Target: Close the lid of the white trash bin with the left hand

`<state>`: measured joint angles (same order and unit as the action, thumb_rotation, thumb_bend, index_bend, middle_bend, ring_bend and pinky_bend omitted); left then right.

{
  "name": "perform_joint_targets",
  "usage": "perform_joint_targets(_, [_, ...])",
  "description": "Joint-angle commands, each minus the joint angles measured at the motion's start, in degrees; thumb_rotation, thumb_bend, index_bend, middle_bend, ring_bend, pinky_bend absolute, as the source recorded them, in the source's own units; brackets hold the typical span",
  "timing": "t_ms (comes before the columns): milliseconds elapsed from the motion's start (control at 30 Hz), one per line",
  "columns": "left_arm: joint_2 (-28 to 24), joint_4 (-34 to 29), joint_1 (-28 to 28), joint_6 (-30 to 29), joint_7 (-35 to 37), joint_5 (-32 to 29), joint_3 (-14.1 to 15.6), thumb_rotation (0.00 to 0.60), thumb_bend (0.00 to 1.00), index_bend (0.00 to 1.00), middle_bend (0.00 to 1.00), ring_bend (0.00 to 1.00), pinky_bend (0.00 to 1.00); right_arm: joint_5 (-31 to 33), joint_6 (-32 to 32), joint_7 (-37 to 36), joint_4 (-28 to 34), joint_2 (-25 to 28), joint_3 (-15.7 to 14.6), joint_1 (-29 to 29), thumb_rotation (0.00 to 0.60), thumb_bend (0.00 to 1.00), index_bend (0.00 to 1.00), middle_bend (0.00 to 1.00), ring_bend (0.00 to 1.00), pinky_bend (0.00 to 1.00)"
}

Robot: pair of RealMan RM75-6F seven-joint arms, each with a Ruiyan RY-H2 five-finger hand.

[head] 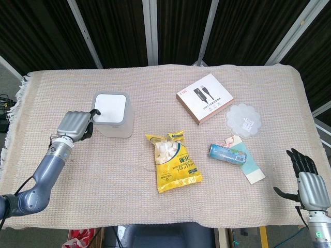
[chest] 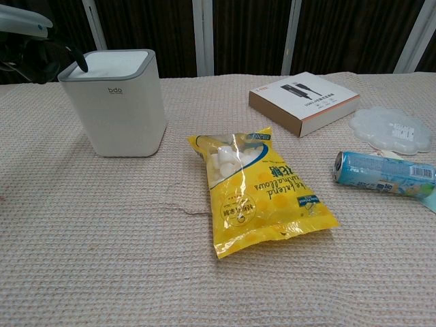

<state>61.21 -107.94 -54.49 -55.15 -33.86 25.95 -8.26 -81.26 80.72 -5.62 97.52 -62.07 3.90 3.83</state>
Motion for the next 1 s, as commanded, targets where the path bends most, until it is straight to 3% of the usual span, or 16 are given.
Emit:
perform_joint_targets(33, [-0.03, -0.06, -0.07, -0.17, 0.23, 0.16, -0.07, 0.600, 0.75, 0.25, 1.00, 0.96, 0.89, -0.01, 0.00, -0.05, 0.02, 0.02, 0.00, -0.01, 0.600, 0.15, 0.00, 0.00, 0.00, 0.00])
perform_joint_targets(233, [-0.94, -1.34, 0.18, -1.54, 2.31, 2.08, -1.72, 0.600, 0.74, 0.24, 1.00, 0.96, 0.89, -0.04, 0.06, -0.08, 0.04, 0.03, 0.01, -0.03, 0.600, 0.15, 0.00, 0.00, 0.00, 0.00])
perform_joint_targets(333, [-1.94, -2.62, 0.71, -2.85, 3.94, 4.02, -2.98, 0.600, 0.68, 0.21, 0.99, 0.93, 0.89, -0.10, 0.14, -0.10, 0.02, 0.04, 0.02, -0.06, 0.600, 0.15, 0.00, 0.00, 0.00, 0.00])
perform_joint_targets(400, [-2.87, -3.88, 1.46, -4.30, 5.19, 6.07, -3.75, 0.600, 0.59, 0.15, 0.92, 0.86, 0.87, -0.16, 0.13, -0.10, 0.02, 0.04, -0.01, -0.05, 0.600, 0.15, 0.00, 0.00, 0.00, 0.00])
perform_joint_targets(500, [-4.13, -6.46, 3.87, -8.23, 6.25, 11.37, -3.34, 0.600, 0.47, 0.05, 0.63, 0.63, 0.75, -0.22, 0.07, 0.04, -0.11, 0.04, -0.02, 0.00, 0.600, 0.15, 0.00, 0.00, 0.00, 0.00])
perform_joint_targets(567, [-4.57, -8.29, 6.64, -11.79, 6.83, 16.27, -1.67, 0.600, 0.38, 0.00, 0.31, 0.32, 0.51, -0.15, 0.11, 0.18, -0.27, 0.03, 0.05, 0.02, 0.600, 0.15, 0.00, 0.00, 0.00, 0.00])
perform_joint_targets(633, [-4.59, -9.40, 9.25, -14.55, 7.39, 20.13, 0.25, 0.600, 0.30, 0.00, 0.09, 0.08, 0.27, -0.09, 0.19, 0.25, -0.40, 0.03, 0.12, 0.01, 0.600, 0.15, 0.00, 0.00, 0.00, 0.00])
perform_joint_targets(667, [-4.43, -10.00, 11.35, -16.53, 7.59, 22.52, 2.07, 0.600, 0.27, 0.00, 0.03, 0.02, 0.16, -0.04, 0.27, 0.37, -0.55, 0.03, 0.19, 0.00, 0.600, 0.15, 0.00, 0.00, 0.00, 0.00])
perform_joint_targets(733, [-3.94, -10.43, 14.53, -19.31, 7.42, 25.94, 5.20, 0.600, 0.21, 0.00, 0.00, 0.00, 0.03, 0.00, 0.43, 0.63, -0.77, 0.03, 0.25, -0.03, 0.600, 0.15, 0.00, 0.00, 0.00, 0.00])
perform_joint_targets(767, [-3.40, -10.36, 16.65, -21.02, 7.49, 28.47, 7.31, 0.600, 0.20, 0.00, 0.00, 0.00, 0.01, 0.02, 0.54, 0.84, -0.92, 0.02, 0.28, -0.05, 0.600, 0.15, 0.00, 0.00, 0.00, 0.00])
perform_joint_targets(1000, [0.59, -3.10, 29.82, -33.15, 12.74, 46.09, 17.74, 0.600, 0.16, 0.00, 0.00, 0.00, 0.00, -0.28, 1.91, 2.71, -1.84, -0.51, 0.73, -0.17, 0.600, 0.15, 0.00, 0.00, 0.00, 0.00])
